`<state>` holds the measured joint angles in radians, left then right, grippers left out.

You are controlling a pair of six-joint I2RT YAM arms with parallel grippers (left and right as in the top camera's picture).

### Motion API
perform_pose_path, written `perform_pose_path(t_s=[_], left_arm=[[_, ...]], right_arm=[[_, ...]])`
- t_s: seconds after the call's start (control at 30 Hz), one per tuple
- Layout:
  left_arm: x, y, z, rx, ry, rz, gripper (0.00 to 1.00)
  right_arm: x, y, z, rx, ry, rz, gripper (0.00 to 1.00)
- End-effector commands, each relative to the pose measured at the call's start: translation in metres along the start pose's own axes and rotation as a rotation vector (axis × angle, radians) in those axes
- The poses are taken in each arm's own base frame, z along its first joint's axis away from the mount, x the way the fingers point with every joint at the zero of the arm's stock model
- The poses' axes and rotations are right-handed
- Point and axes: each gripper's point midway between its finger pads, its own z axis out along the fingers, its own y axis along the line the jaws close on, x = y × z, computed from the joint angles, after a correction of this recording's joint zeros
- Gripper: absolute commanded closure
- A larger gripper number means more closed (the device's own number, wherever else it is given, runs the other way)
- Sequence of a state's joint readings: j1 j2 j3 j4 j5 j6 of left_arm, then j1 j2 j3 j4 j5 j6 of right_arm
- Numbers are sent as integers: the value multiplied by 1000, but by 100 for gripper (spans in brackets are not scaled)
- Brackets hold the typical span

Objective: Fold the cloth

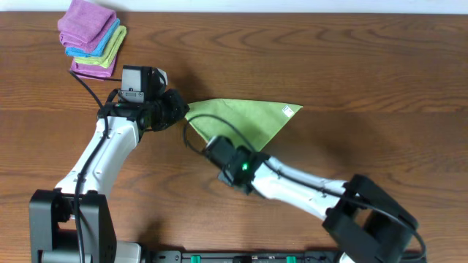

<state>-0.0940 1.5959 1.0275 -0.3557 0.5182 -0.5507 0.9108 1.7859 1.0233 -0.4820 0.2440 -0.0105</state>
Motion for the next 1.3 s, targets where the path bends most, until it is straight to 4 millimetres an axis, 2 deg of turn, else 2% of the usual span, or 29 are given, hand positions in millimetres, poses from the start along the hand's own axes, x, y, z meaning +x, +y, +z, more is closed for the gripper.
perform_pose_path(t_s=[0.0, 0.13, 0.23, 0.37, 0.53, 0.63, 0.83, 0.97, 1.27], left_arm=[[-6, -9, -5, 29, -9, 3, 94], [-13, -21, -13, 52, -32, 27, 94], [-26, -39, -25, 81, -75, 95, 94], [-47, -61, -40, 108, -140, 173, 94], [-76, -84, -61, 115, -247, 255, 94], [-87, -98, -70, 145, -296, 283, 94], [-97, -111, -80, 170, -334, 305, 94], [-95, -111, -81, 164, -324, 301, 94], [-87, -112, -78, 161, -294, 303, 95]], right_arm=[[-37, -47, -22, 78, -66, 113, 99], [-64, -90, -47, 114, -128, 191, 99], [-85, -124, -65, 151, -188, 205, 99], [-102, -156, -83, 191, -248, 244, 99], [-127, -215, -121, 264, -365, 344, 99], [-136, -241, -139, 294, -420, 358, 99], [-146, -269, -166, 338, -481, 385, 99], [-147, -270, -172, 344, -480, 366, 99], [-139, -264, -166, 328, -436, 363, 99]])
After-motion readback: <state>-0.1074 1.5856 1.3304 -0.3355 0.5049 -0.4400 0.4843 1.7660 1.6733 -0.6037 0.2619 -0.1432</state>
